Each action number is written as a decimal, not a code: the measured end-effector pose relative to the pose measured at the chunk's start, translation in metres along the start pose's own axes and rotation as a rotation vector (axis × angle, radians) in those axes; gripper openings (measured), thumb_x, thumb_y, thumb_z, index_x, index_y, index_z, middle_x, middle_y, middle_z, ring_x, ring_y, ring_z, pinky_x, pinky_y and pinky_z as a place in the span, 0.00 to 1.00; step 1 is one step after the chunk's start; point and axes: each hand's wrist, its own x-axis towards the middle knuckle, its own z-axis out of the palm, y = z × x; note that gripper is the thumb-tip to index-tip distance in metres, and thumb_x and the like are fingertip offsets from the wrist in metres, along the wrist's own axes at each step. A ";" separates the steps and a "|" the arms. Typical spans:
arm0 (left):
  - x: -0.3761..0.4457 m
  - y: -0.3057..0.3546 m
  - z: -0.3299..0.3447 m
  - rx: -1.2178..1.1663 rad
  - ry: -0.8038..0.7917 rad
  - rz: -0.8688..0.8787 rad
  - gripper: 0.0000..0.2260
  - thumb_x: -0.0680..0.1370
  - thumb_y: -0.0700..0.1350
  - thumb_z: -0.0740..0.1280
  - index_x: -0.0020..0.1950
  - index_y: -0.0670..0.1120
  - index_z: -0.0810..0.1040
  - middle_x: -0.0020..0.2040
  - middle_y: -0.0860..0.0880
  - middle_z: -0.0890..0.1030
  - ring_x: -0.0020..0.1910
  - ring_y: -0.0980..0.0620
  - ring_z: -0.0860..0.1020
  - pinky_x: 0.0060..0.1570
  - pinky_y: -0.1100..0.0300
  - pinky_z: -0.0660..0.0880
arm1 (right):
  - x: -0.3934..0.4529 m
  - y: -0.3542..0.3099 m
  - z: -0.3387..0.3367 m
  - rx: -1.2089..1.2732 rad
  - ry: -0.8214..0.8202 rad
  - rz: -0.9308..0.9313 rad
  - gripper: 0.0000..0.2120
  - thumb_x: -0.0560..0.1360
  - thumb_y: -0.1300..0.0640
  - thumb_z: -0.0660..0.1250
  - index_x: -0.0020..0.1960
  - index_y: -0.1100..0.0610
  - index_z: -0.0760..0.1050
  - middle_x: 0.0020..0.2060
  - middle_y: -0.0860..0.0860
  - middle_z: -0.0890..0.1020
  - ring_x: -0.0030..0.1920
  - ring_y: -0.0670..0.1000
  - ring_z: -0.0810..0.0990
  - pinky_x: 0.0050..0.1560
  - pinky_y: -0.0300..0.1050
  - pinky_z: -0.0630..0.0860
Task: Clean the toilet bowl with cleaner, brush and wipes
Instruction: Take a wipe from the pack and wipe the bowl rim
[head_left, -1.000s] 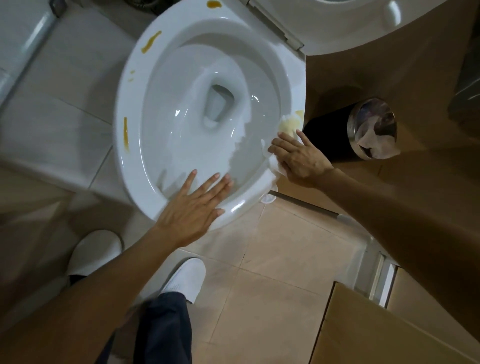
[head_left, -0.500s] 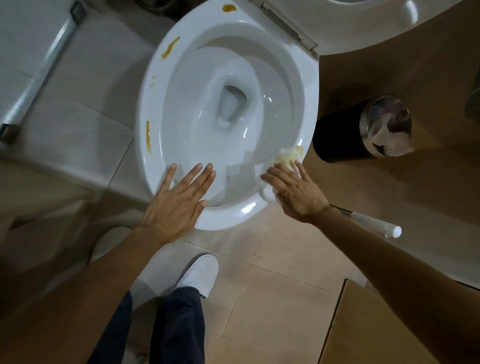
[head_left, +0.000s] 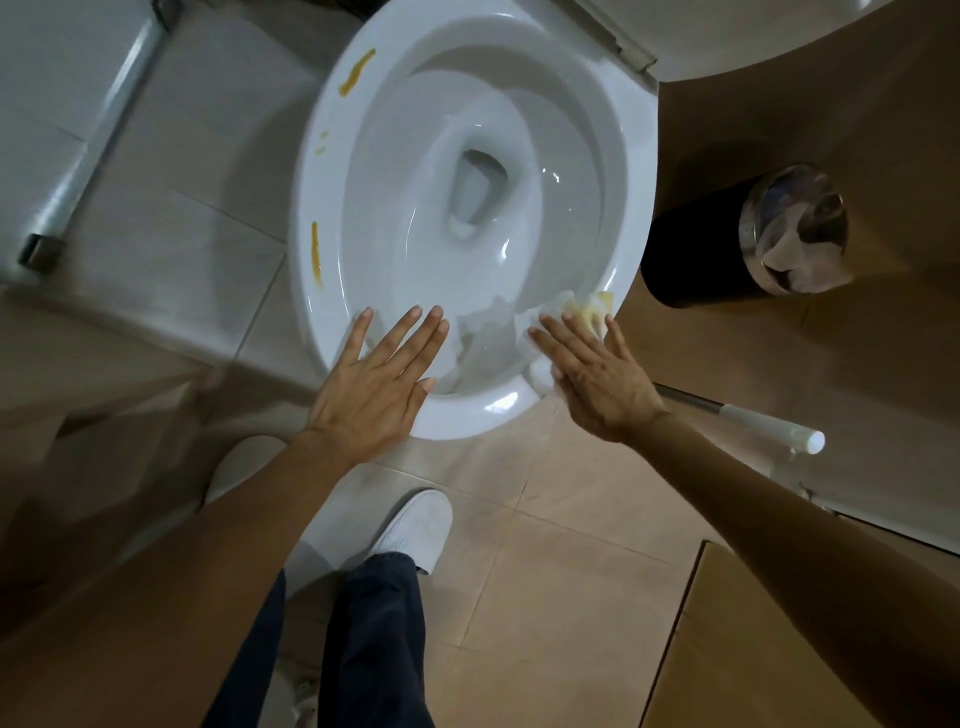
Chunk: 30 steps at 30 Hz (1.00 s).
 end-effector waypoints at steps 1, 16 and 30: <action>0.000 0.000 0.000 0.003 0.002 0.002 0.25 0.81 0.50 0.47 0.78 0.43 0.53 0.77 0.48 0.53 0.76 0.50 0.52 0.73 0.43 0.45 | -0.001 -0.004 0.000 0.027 0.007 0.035 0.26 0.80 0.51 0.43 0.78 0.52 0.51 0.77 0.49 0.54 0.77 0.52 0.49 0.75 0.60 0.45; -0.036 -0.021 -0.001 -0.052 -0.009 -0.029 0.26 0.83 0.54 0.40 0.78 0.44 0.48 0.78 0.47 0.52 0.76 0.54 0.41 0.73 0.46 0.42 | -0.016 -0.078 0.010 0.089 0.042 0.031 0.26 0.80 0.52 0.47 0.77 0.54 0.57 0.75 0.53 0.62 0.76 0.55 0.56 0.74 0.60 0.46; -0.054 -0.055 -0.010 -0.059 -0.045 -0.032 0.25 0.82 0.50 0.46 0.78 0.44 0.48 0.78 0.48 0.51 0.76 0.56 0.42 0.73 0.46 0.43 | 0.005 -0.202 0.016 0.426 0.184 0.222 0.27 0.82 0.54 0.47 0.78 0.52 0.41 0.78 0.49 0.45 0.77 0.50 0.41 0.75 0.54 0.38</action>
